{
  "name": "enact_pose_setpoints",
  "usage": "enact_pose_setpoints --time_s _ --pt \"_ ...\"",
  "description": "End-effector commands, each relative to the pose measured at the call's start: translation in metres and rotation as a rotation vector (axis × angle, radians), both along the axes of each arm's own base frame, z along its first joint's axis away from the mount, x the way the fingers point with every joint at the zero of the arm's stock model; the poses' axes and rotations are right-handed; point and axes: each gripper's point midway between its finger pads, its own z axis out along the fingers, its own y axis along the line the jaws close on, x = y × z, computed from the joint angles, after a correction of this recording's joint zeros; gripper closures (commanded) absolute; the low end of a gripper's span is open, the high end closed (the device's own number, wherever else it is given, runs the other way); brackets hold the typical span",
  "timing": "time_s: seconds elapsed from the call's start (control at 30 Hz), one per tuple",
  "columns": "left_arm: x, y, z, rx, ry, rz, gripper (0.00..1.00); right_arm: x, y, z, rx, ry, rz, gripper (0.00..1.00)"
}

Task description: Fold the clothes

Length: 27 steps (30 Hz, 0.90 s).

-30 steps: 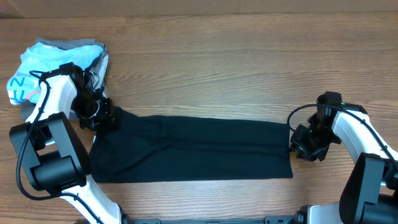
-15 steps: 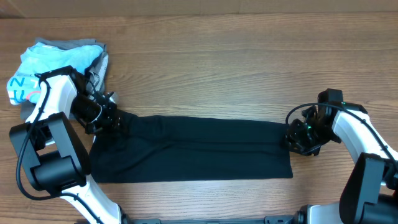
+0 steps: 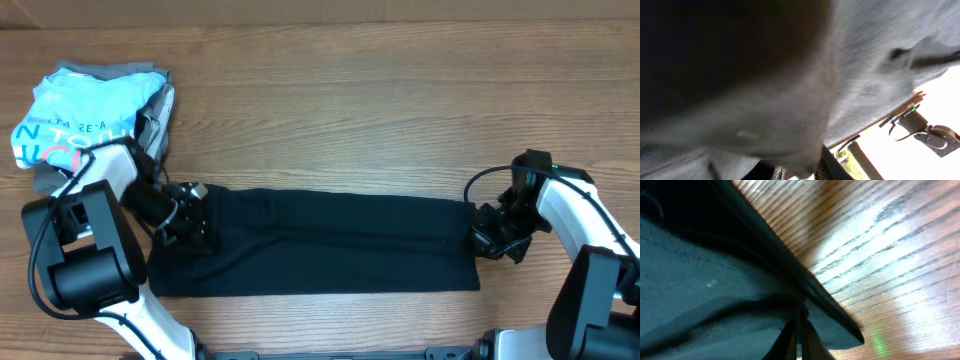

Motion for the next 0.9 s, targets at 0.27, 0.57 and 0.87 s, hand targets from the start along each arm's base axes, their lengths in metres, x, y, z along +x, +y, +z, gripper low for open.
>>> enact_pose_setpoints --time_s 0.27,0.57,0.87 --pt "-0.015 -0.01 -0.009 -0.019 -0.036 0.013 0.76 -0.007 -0.042 -0.006 -0.246 0.054 -0.098 0.77" --pt "-0.02 -0.011 -0.007 -0.02 -0.011 0.01 0.93 0.025 0.012 0.023 0.161 -0.131 0.018 0.71" --pt "-0.022 -0.003 -0.013 0.039 0.01 0.014 0.96 0.027 0.012 0.011 0.127 -0.151 0.039 0.87"
